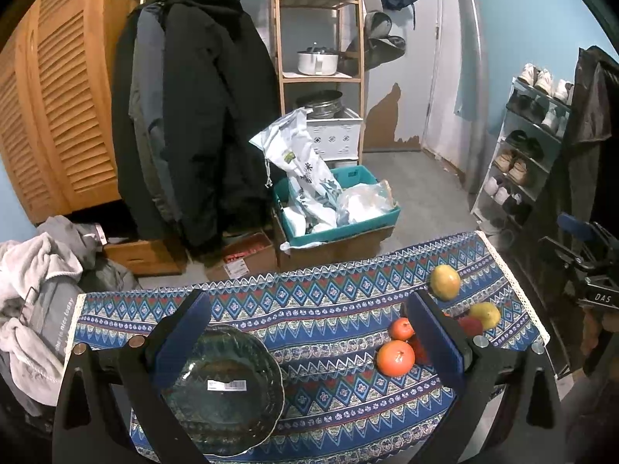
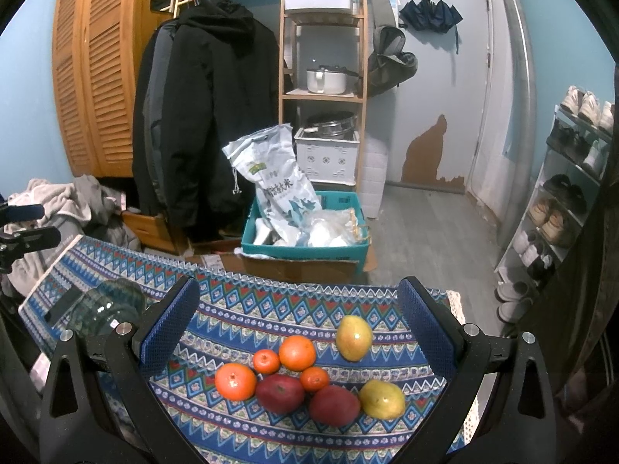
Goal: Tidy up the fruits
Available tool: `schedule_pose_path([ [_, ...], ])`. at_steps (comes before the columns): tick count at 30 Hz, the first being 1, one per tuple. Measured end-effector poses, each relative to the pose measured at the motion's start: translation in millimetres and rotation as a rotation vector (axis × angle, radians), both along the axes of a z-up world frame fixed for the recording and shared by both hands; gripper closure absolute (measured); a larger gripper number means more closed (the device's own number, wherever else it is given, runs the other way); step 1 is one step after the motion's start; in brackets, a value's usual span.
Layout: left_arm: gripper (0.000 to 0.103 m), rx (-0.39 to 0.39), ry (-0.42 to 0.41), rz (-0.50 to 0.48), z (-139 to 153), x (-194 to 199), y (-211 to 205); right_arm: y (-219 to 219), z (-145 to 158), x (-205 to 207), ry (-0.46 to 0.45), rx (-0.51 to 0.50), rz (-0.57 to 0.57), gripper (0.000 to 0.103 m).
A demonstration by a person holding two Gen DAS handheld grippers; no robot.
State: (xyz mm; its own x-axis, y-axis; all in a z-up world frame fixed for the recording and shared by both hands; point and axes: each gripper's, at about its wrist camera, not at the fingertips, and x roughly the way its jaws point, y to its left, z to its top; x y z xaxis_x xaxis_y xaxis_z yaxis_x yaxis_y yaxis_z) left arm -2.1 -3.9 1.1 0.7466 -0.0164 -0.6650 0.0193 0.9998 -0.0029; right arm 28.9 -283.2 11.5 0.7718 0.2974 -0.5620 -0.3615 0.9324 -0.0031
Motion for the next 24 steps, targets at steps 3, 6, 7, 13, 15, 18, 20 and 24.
schedule_pose_path([
  [3,0.001,-0.003,0.003,0.000,-0.2,0.3,0.8,-0.2,0.1,0.1,-0.001,-0.001,-0.001,0.003],
  [6,0.001,-0.006,0.005,0.003,-1.1,0.7,1.4,-0.2,0.0,-0.1,-0.001,0.000,0.000,0.003],
  [7,0.001,-0.005,0.007,0.003,-1.3,1.0,1.5,-0.1,0.2,0.0,-0.001,0.000,0.000,0.003],
  [13,0.001,0.001,0.015,0.013,-3.5,3.7,1.7,-0.9,-0.1,-0.3,-0.002,0.004,-0.001,0.003],
  [15,0.001,0.001,0.022,0.019,-5.2,5.1,2.4,-0.8,2.2,0.2,-0.003,0.008,-0.001,0.003],
  [18,0.001,-0.004,0.028,0.027,-7.0,5.5,3.2,-0.7,3.5,0.5,-0.003,0.006,-0.001,0.003],
  [20,0.001,-0.001,0.025,0.032,-7.1,5.8,3.9,-0.8,3.7,0.5,-0.002,0.005,0.001,0.003],
  [24,0.001,-0.003,0.023,0.036,-6.8,5.2,3.8,1.1,4.5,0.3,0.000,0.000,0.007,0.003],
])
